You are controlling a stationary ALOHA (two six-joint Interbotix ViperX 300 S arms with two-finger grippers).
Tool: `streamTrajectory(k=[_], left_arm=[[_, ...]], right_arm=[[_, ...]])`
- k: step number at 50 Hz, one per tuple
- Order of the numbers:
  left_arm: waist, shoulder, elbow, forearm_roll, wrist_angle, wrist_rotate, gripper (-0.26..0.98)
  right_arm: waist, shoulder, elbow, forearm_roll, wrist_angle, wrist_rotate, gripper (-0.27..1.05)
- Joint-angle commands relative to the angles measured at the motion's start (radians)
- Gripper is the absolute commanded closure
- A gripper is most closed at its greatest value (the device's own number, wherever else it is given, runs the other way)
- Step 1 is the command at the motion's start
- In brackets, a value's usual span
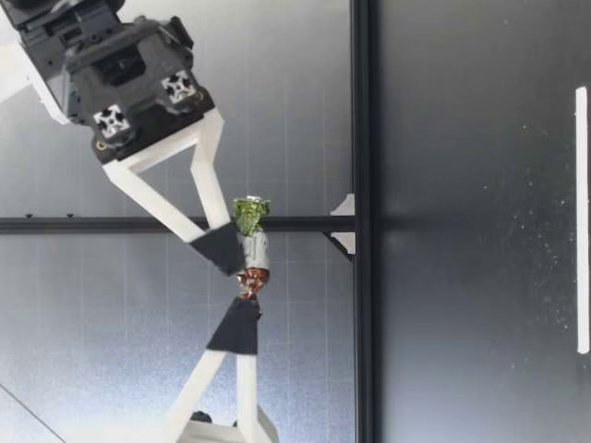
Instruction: Pick up the candy and unwrap it.
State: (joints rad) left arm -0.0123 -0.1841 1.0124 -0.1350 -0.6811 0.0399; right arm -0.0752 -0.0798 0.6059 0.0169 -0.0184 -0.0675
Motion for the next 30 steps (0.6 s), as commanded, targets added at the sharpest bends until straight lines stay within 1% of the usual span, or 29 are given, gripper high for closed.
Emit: streamTrajectory(k=[1, 4, 7, 12, 16, 18, 23, 30], left_arm=[[0.0, -0.023, -0.011, 0.005, -0.003, 0.0, 0.75], [0.0, -0.023, -0.008, 0.005, -0.003, -0.005, 0.66], [0.0, -0.023, -0.003, 0.005, -0.003, -0.011, 0.55], [0.0, -0.023, 0.0, -0.003, -0.003, -0.031, 0.29], [0.0, -0.02, 0.0, -0.018, -0.002, -0.049, 0.13], [0.0, -0.015, -0.002, -0.026, -0.003, -0.06, 0.1], [0.0, 0.002, -0.014, -0.052, -0.002, -0.089, 0.11], [0.0, 0.023, -0.043, -0.054, -0.003, -0.106, 0.11]], right_arm=[[0.002, -0.021, -0.023, -0.003, -0.008, 0.002, 0.95], [0.002, -0.021, -0.023, -0.003, -0.008, 0.003, 0.95], [0.002, -0.023, -0.025, -0.003, -0.008, 0.003, 0.95], [0.002, -0.025, -0.025, -0.003, -0.009, 0.005, 0.95], [0.002, -0.028, -0.026, -0.003, -0.009, 0.005, 0.95], [0.002, -0.028, -0.026, -0.003, -0.009, 0.006, 0.95], [0.002, -0.026, -0.029, -0.003, -0.012, 0.012, 0.95], [0.005, -0.021, -0.029, -0.003, -0.012, 0.014, 0.95]])
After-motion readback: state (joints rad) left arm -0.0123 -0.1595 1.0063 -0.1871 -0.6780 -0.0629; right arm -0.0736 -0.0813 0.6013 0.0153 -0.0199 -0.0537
